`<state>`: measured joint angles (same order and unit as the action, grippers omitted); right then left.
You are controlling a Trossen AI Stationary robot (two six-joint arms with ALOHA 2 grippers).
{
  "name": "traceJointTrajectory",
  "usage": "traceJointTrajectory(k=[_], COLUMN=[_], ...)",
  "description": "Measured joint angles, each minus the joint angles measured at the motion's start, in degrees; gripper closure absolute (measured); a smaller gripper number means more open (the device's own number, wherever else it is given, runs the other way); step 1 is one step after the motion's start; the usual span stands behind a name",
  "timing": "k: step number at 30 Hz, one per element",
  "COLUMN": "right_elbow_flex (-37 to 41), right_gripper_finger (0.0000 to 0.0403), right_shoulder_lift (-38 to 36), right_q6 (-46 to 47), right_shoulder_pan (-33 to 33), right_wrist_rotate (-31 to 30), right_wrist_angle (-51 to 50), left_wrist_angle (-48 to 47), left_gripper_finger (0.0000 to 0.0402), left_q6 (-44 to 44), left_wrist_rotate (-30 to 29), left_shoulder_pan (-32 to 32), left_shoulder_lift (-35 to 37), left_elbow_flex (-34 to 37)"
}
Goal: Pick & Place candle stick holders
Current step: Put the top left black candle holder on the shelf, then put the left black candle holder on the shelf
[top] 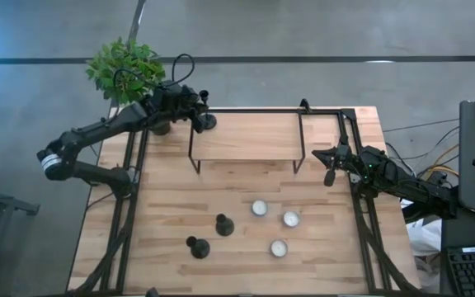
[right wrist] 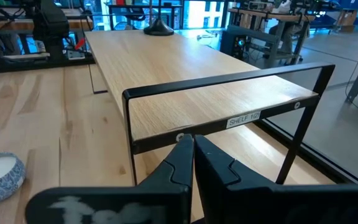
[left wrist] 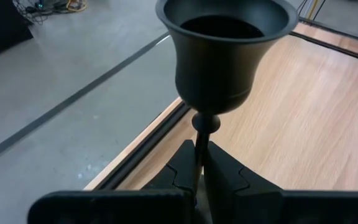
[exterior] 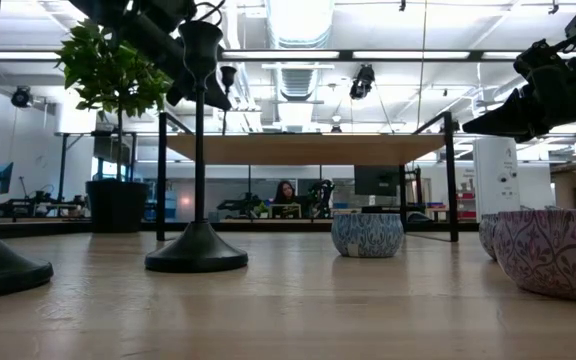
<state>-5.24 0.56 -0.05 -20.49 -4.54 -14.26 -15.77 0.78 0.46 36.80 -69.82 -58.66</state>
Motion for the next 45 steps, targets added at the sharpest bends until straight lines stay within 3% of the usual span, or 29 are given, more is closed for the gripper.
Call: traceJointTrajectory(k=[3, 11, 30, 40, 45], right_elbow_flex=[-0.01, -0.01, -0.01, -0.01, -0.01], right_gripper_finger=[0.0394, 0.0394, 0.0394, 0.0394, 0.0394], right_shoulder_lift=[-0.02, -0.02, 0.0, 0.0, 0.0], right_q6=[0.0, 0.0, 0.0, 0.0, 0.0], right_shoulder_pan=[0.0, -0.02, 0.0, -0.01, -0.01], right_wrist_rotate=[0.0, 0.02, 0.02, 0.0, 0.0], right_wrist_angle=[-0.02, 0.0, 0.0, 0.0, 0.0], left_wrist_angle=[0.71, 0.51, 0.73, -0.26, -4.93], left_gripper_finger=[0.0381, 0.0325, 0.0314, 0.0242, 0.0232], left_q6=[-0.24, -0.77, -3.78, -3.83, -6.36], left_wrist_rotate=[0.01, -0.05, -0.34, -0.34, -0.14], left_shoulder_pan=[0.0, 0.0, 0.0, 0.0, 0.0], left_shoulder_lift=[0.0, -0.08, 2.38, 2.58, 4.16], left_elbow_flex=[0.31, 0.64, 0.61, 0.68, 0.7])
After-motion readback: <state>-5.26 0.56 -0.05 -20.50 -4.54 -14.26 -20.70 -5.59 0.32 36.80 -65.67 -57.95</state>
